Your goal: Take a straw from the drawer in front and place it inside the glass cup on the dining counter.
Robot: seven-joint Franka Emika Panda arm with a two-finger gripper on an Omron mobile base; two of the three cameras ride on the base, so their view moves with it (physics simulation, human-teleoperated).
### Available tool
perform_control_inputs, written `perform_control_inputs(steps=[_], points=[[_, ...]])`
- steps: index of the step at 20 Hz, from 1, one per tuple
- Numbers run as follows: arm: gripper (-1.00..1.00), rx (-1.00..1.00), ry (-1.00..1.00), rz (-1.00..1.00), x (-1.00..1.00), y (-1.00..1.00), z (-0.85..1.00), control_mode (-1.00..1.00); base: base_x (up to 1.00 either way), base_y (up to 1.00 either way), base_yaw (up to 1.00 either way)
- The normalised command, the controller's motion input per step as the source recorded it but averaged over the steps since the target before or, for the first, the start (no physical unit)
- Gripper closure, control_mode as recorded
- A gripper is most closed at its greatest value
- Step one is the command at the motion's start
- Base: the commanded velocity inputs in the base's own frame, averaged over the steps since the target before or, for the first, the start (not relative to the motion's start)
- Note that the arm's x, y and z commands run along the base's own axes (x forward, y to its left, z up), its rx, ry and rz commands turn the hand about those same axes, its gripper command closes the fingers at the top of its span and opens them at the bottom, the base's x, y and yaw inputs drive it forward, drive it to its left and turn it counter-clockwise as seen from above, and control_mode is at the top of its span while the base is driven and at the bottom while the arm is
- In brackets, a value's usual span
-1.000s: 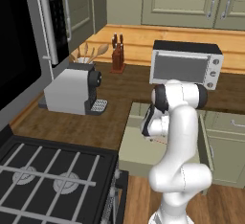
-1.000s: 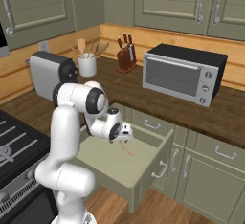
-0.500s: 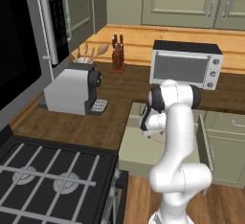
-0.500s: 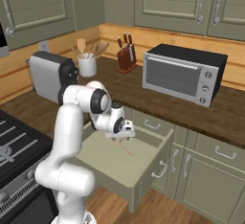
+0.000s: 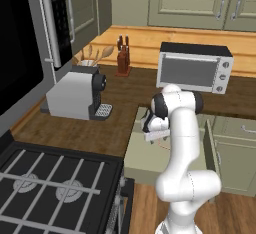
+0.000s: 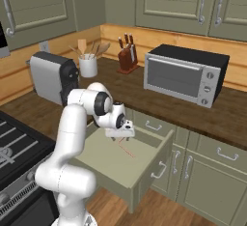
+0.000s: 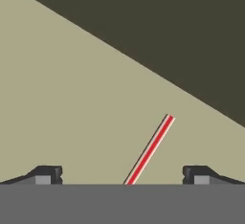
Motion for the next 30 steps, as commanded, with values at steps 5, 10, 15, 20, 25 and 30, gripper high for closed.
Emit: perform_control_inputs(steps=[5, 10, 15, 20, 25, 30], points=[[-1.0, 0.0, 0.09, -0.06, -0.42, -0.08, -0.33, -1.0, 0.0, 0.0, 0.0], [1.0, 0.01, 0.11, -0.08, -0.48, -0.12, -0.37, -1.0, 0.0, 0.0, 0.0], [1.0, 0.1, 0.09, -0.04, -0.11, -0.09, -0.44, -1.0, 0.0, 0.0, 0.0], [1.0, 0.12, 0.02, -0.01, -0.07, -0.03, -0.26, -1.0, 0.0, 0.0, 0.0], [1.0, 0.08, 0.0, 0.0, -0.33, 0.0, -0.01, -1.0, 0.0, 0.0, 0.0], [1.0, 0.06, -0.02, 0.0, -0.7, 0.0, 0.24, -1.0, 0.0, 0.0, 0.0]])
